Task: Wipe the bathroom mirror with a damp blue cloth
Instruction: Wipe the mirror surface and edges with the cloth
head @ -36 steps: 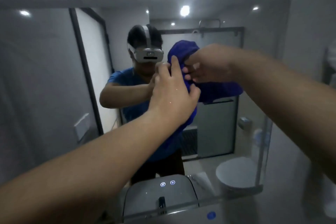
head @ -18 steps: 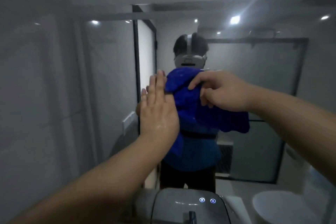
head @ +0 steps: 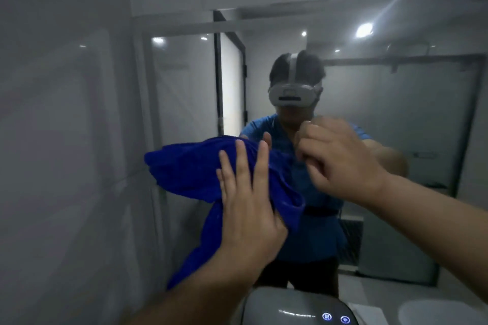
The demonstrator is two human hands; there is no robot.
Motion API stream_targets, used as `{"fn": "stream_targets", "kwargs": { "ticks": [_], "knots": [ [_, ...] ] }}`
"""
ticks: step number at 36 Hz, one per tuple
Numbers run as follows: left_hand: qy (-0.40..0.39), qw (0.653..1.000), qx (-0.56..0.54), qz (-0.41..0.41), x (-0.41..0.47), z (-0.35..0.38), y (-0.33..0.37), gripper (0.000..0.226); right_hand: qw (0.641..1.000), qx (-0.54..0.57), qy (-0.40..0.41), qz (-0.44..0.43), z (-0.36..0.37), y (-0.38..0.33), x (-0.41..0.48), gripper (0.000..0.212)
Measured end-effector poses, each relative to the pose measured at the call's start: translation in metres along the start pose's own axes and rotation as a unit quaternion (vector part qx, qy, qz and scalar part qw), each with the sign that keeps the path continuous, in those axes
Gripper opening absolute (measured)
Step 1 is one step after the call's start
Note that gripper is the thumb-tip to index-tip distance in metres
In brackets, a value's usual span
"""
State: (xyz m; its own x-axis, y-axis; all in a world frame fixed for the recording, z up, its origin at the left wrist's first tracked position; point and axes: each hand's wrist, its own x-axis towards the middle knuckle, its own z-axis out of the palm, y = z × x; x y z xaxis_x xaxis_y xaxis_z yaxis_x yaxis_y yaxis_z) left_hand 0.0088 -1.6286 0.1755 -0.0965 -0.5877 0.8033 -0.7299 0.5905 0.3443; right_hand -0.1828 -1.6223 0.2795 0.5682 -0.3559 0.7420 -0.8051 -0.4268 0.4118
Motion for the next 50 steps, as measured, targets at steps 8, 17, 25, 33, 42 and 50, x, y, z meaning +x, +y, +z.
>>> {"fn": "stream_targets", "kwargs": {
  "ticks": [8,17,25,33,42,50],
  "knots": [
    [0.088,0.99,0.09,0.061,0.045,0.018,-0.022,0.104,0.99,-0.067,0.109,-0.054,0.023,0.007,-0.011,0.007],
    [0.215,0.973,-0.025,0.084,0.169,-0.037,0.044,0.081,0.992,-0.075,0.098,-0.036,0.022,0.006,-0.013,0.01],
    [0.137,0.959,0.093,0.228,0.132,-0.023,0.024,0.077,0.993,-0.039,0.099,-0.042,0.018,0.008,-0.014,0.011],
    [0.01,0.97,0.072,0.234,0.019,0.013,-0.071,0.088,0.995,-0.042,0.076,-0.037,0.013,0.002,-0.006,0.008],
    [0.071,0.986,-0.005,0.152,0.077,-0.037,-0.064,0.077,0.989,-0.066,0.077,0.108,-0.034,0.011,0.067,0.024],
    [0.253,0.963,-0.086,0.046,0.217,-0.147,-0.057,0.087,0.963,-0.059,0.181,0.191,-0.056,0.037,0.132,0.049]
  ]
}}
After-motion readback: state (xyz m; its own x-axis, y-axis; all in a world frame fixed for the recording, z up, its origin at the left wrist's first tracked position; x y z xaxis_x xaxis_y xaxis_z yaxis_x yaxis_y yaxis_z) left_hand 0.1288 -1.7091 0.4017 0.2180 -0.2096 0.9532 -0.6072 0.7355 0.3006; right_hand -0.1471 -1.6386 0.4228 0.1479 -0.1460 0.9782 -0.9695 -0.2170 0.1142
